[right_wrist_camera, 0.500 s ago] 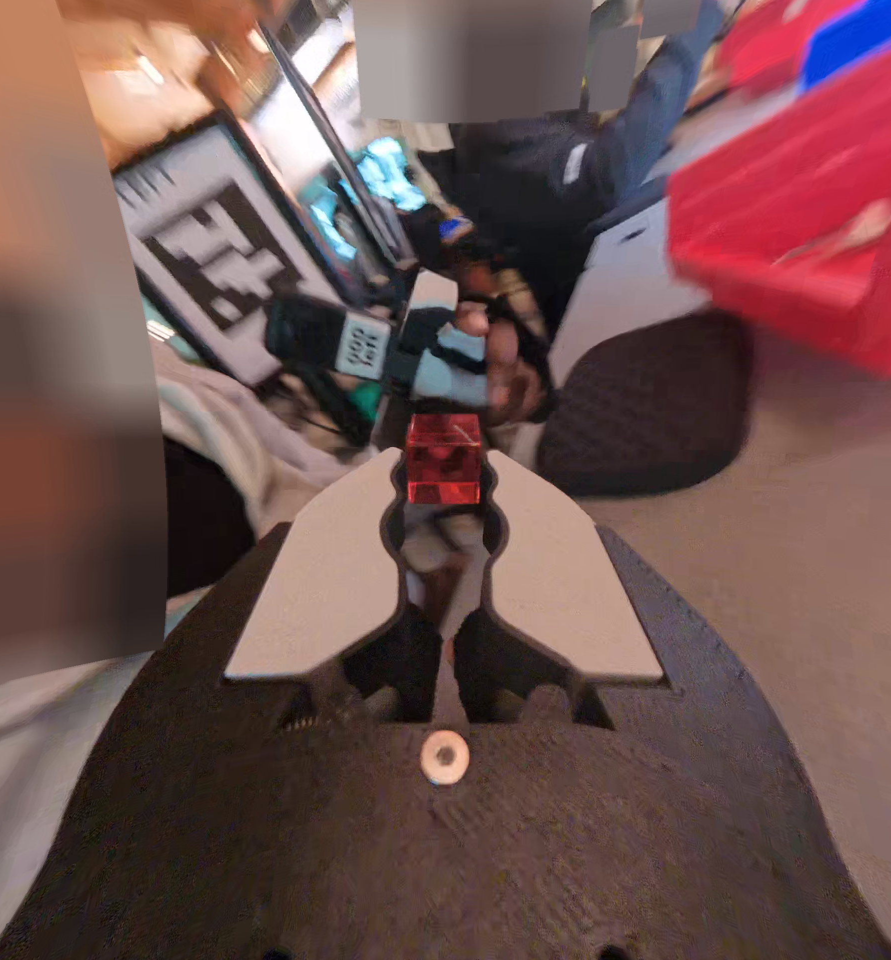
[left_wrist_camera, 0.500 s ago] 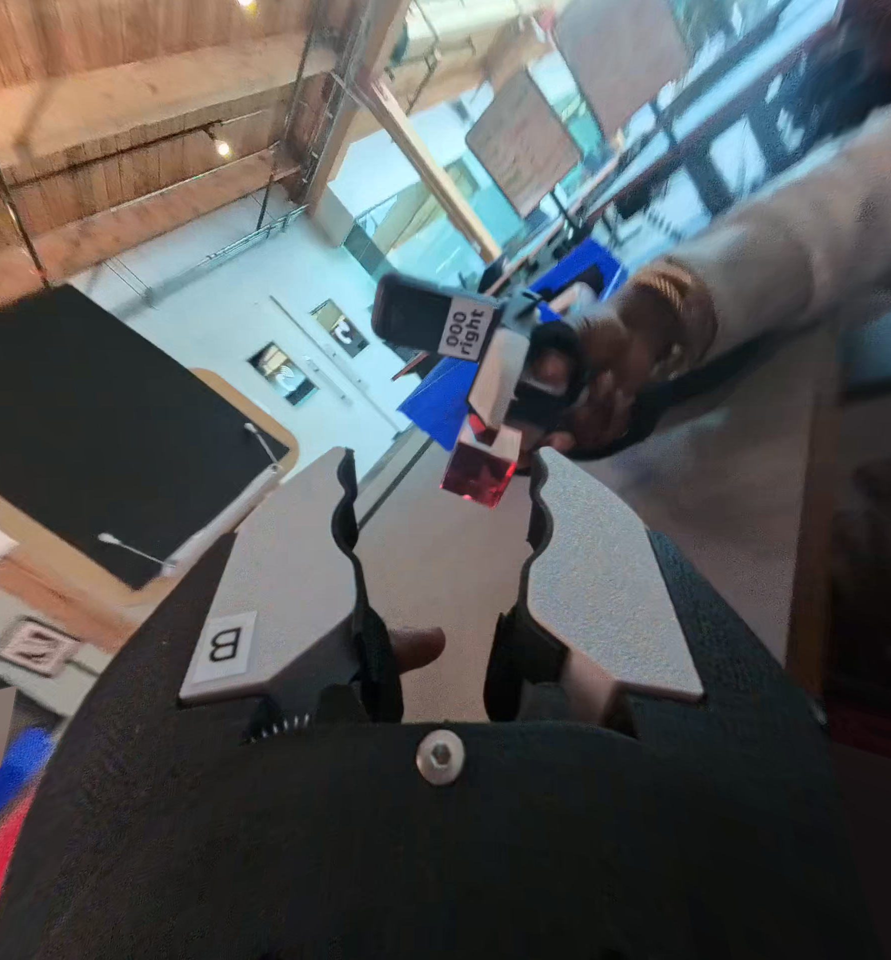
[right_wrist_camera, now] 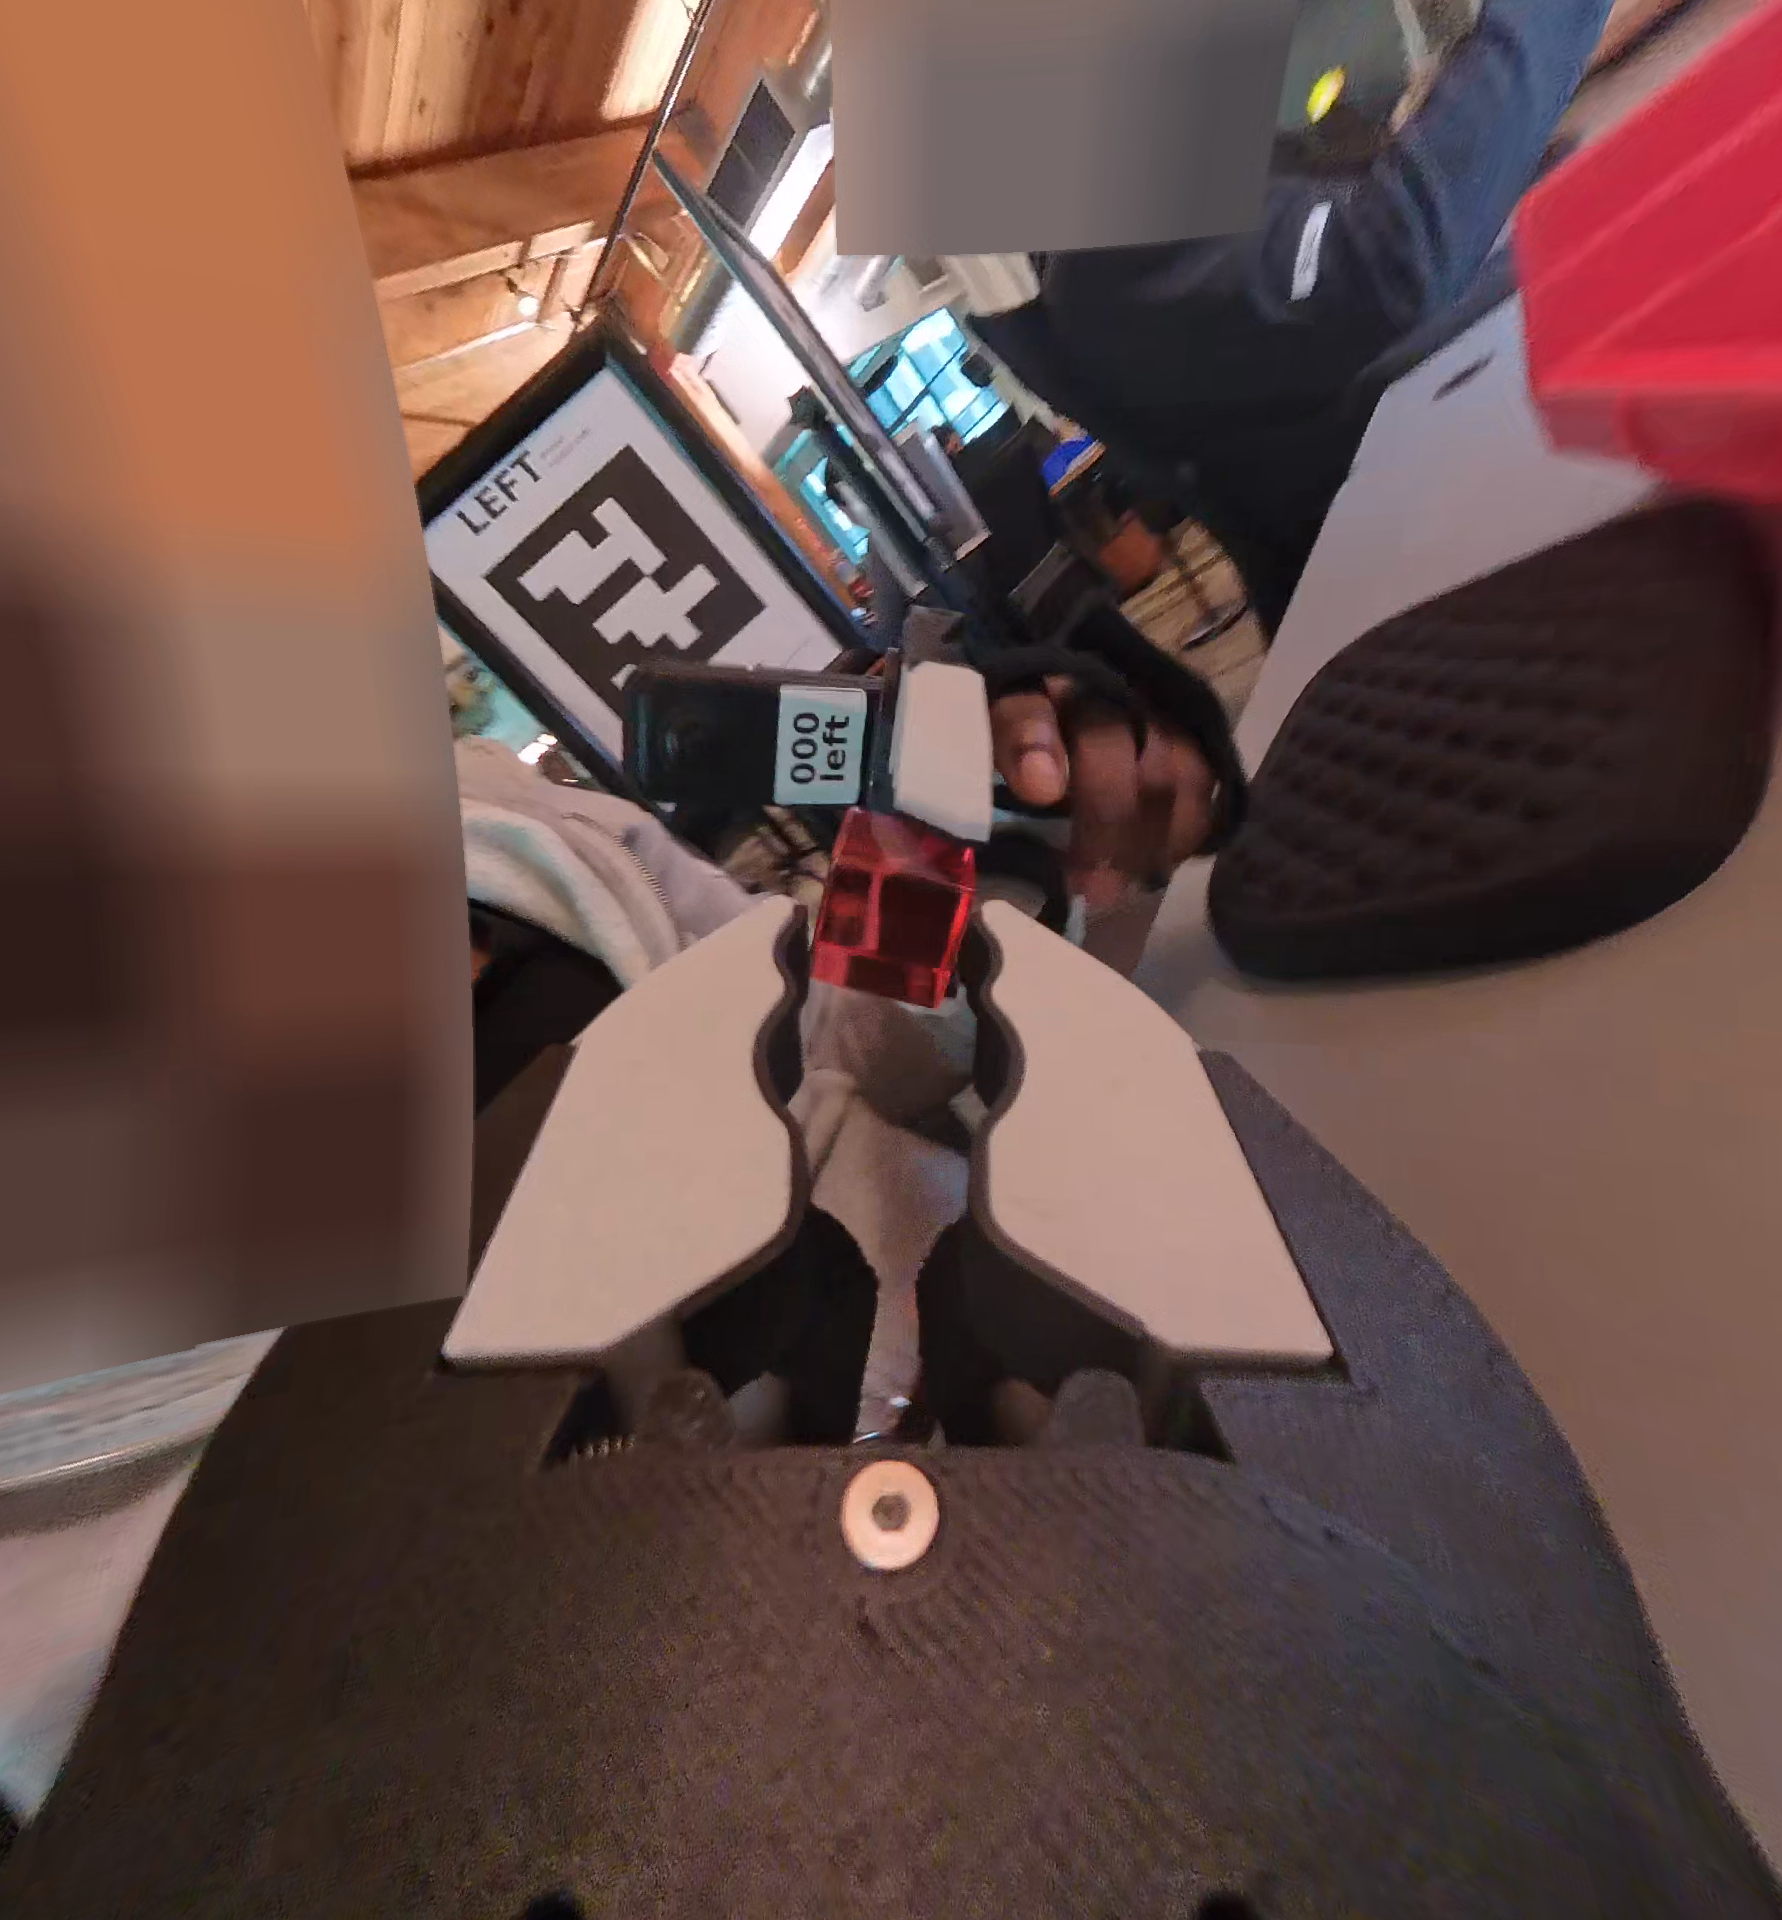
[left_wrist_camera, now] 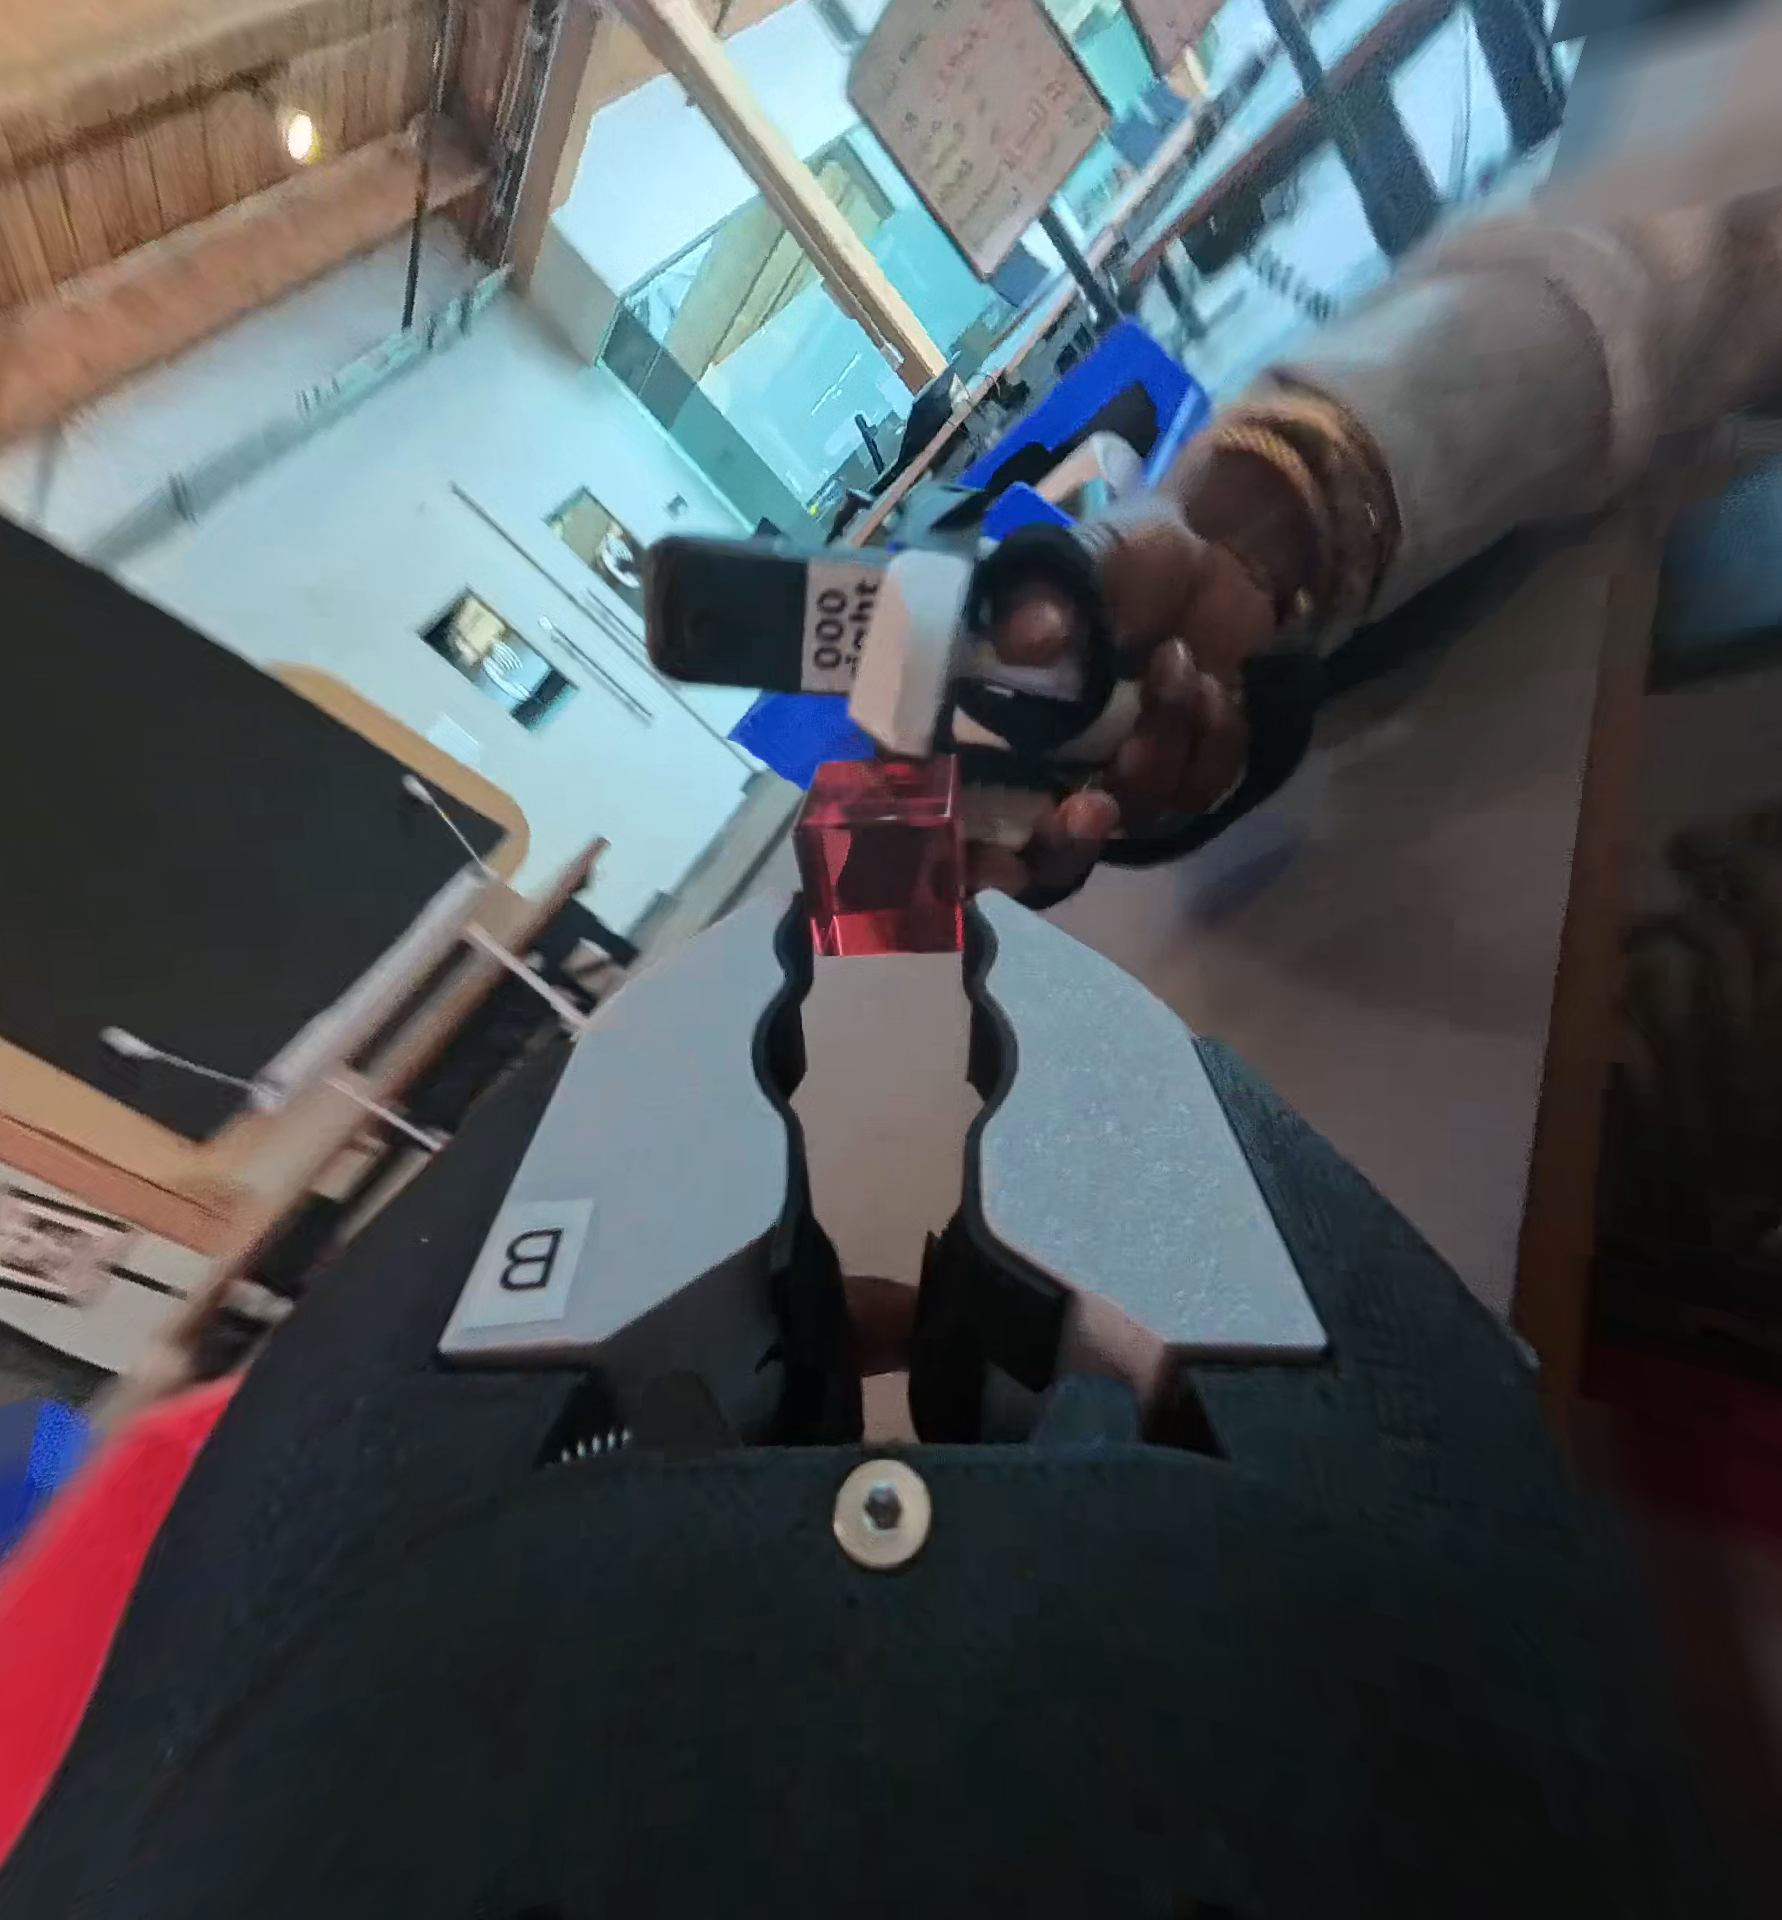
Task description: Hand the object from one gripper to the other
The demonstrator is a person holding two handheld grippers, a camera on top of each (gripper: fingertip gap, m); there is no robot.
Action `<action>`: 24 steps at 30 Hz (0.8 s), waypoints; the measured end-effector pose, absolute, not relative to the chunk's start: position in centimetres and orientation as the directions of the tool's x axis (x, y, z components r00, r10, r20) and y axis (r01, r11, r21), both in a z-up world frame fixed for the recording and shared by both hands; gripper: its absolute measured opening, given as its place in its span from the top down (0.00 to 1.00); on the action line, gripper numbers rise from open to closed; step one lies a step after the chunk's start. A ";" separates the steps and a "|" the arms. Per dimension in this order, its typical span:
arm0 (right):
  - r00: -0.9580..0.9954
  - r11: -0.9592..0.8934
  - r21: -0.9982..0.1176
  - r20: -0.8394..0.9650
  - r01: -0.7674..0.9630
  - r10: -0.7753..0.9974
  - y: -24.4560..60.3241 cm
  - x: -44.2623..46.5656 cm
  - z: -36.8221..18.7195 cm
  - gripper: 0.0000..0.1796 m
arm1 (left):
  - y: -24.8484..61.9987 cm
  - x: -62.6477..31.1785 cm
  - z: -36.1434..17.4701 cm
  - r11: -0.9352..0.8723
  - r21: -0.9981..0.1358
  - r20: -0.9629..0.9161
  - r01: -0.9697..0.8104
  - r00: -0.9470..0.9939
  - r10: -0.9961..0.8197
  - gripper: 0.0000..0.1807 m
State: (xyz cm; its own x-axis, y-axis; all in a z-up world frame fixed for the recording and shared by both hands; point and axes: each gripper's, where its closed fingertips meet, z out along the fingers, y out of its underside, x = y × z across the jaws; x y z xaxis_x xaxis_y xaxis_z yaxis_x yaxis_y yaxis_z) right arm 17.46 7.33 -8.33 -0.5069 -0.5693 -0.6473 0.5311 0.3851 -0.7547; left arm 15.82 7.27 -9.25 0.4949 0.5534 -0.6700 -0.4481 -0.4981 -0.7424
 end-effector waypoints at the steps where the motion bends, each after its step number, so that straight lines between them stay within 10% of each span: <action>1: -0.561 0.334 -0.797 -0.596 0.504 -0.575 7.2 17.2 -8.0 0.79 | 7.2 15.7 -8.9 -0.413 -0.819 -0.574 -0.399 0.553 0.604 0.85; 6: -0.896 -0.037 -0.997 0.072 -0.062 -0.438 7.2 16.3 -6.2 0.59 | 7.8 16.5 -7.8 0.150 -0.986 0.142 0.075 0.846 0.513 0.85; 11: -0.638 -0.165 -0.661 0.750 -0.732 -0.172 8.1 18.0 -6.4 0.69 | 8.6 17.9 -8.1 0.273 -0.887 0.437 0.372 0.866 0.242 0.85; 19: -0.564 -0.128 -0.595 0.798 -0.794 -0.212 7.6 18.4 -8.1 0.85 | 9.6 18.4 -9.1 0.182 -0.902 0.426 0.391 0.875 0.230 0.85; 24: -0.823 -0.062 -0.878 0.468 -0.475 -0.322 7.3 17.3 -7.4 0.84 | 7.7 17.4 -7.3 0.090 -0.987 -0.070 -0.135 0.857 0.511 0.64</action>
State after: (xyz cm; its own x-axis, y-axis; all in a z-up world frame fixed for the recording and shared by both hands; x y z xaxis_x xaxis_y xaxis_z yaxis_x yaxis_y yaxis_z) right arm 17.29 7.33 -7.41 -0.8227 -0.3222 0.4683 -0.4752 -0.0622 -0.8777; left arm 17.44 7.68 -7.30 0.8565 0.5113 -0.0702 -0.1349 0.0904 -0.9867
